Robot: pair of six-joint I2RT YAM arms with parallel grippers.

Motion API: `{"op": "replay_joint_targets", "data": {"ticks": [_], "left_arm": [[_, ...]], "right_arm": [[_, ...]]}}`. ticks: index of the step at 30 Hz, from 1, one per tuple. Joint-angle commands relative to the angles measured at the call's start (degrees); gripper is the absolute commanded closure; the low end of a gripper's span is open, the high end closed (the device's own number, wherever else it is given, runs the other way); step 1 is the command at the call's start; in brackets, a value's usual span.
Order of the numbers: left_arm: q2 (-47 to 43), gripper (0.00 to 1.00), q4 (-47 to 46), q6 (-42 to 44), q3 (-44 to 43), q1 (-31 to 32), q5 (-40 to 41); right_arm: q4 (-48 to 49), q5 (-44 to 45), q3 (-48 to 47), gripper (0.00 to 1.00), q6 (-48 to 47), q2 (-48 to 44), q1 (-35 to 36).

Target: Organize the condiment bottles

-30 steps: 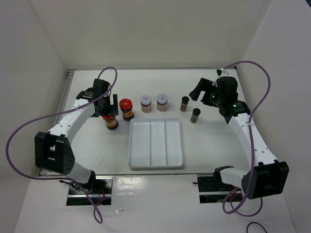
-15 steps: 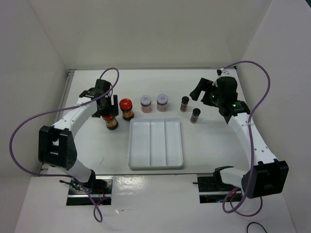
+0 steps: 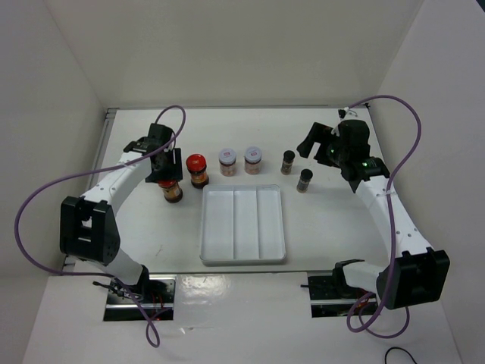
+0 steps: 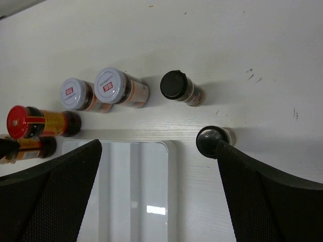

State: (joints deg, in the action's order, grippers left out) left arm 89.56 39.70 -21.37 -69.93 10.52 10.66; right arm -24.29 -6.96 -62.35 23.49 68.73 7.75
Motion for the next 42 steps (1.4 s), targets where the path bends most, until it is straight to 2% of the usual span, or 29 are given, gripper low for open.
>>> {"op": "replay_joint_targets", "data": {"ticks": [1,4,21,34,42], "left_arm": [[-1.0,0.51,1.4,-0.4,0.3,-0.2,0.1],[-2.6,0.59,2.5,-0.4,0.3,-0.2,-0.5],[-7.8,0.65,9.3,0.6,-4.9,1.1,-4.8],[-6.5,0.66,17.3,0.1,-17.0,11.6,-4.9],[-2.3,0.66,16.7,-1.6,-21.3,18.5,-4.9]], "right_arm": [[-0.2,1.2,-0.3,0.01,-0.6,0.1,0.3],[-0.2,1.2,-0.3,0.01,-0.6,0.1,0.9],[-0.2,1.8,0.7,0.01,-0.6,1.1,0.9],[-0.2,2.8,1.3,0.01,-0.6,2.3,0.9],[-0.7,4.4,1.3,0.01,-0.6,2.3,0.9]]}}
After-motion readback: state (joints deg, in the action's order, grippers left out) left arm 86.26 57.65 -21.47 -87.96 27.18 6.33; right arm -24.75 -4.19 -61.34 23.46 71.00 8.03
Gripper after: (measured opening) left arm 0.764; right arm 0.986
